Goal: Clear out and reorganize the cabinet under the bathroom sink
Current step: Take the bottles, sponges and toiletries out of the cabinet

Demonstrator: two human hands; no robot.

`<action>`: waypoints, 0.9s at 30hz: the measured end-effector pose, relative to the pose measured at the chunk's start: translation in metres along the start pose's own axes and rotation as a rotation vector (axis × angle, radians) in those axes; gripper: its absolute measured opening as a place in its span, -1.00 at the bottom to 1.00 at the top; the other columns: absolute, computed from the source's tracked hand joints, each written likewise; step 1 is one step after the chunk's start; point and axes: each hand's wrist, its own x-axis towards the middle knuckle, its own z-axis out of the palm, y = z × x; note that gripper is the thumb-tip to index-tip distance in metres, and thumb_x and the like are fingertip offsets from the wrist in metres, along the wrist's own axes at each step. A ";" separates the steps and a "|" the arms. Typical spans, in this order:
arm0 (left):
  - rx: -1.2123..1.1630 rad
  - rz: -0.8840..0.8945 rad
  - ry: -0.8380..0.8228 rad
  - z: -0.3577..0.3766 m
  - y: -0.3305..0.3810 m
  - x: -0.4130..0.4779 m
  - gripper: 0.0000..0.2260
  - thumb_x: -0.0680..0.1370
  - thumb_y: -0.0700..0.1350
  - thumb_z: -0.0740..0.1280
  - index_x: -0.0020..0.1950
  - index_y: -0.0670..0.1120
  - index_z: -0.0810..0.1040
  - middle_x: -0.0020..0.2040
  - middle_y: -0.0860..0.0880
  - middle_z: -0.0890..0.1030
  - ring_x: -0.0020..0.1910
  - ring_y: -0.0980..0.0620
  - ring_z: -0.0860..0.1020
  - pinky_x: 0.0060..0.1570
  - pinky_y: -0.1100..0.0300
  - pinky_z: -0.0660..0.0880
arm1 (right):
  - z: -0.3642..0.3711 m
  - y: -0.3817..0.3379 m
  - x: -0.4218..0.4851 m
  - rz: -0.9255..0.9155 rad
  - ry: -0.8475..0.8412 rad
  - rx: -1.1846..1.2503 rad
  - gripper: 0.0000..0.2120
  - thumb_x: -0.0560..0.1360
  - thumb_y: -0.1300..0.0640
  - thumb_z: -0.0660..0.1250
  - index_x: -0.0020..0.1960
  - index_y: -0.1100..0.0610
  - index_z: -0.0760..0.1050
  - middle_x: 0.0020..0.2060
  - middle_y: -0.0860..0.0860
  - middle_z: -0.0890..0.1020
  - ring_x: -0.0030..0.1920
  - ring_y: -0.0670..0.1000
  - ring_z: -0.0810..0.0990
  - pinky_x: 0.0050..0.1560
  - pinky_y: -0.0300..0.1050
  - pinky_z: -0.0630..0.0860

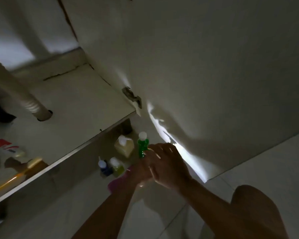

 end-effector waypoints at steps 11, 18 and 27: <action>0.216 0.163 0.502 -0.257 -0.007 -0.091 -0.77 0.44 -0.07 0.22 -0.08 0.05 0.67 -0.08 0.08 0.70 -0.15 0.15 0.63 -0.08 0.26 0.55 | 0.002 -0.093 0.148 -0.182 0.130 0.085 -0.70 0.38 0.18 0.38 0.12 0.11 0.59 -0.19 0.06 0.64 -0.24 0.13 0.58 -0.29 -0.07 0.45; 0.370 -0.125 0.927 -0.384 -0.088 -0.155 -0.91 0.52 -0.14 0.35 -0.10 -0.02 0.67 -0.15 -0.03 0.70 -0.21 0.01 0.63 -0.16 0.11 0.60 | 0.032 -0.222 0.223 -0.236 0.143 0.318 -0.76 0.48 0.08 0.31 0.13 0.01 0.58 -0.23 -0.04 0.62 -0.27 0.02 0.57 -0.31 -0.12 0.52; 0.608 -0.159 0.347 -0.433 -0.174 -0.152 -0.50 0.52 -0.18 0.38 0.45 0.02 0.42 0.43 -0.08 0.41 0.40 -0.11 0.37 0.37 0.10 0.30 | 0.102 -0.306 0.241 -0.418 -0.479 -0.014 -0.49 0.55 -0.05 0.22 0.49 -0.10 0.27 0.23 0.05 0.49 0.19 0.16 0.47 0.16 0.02 0.38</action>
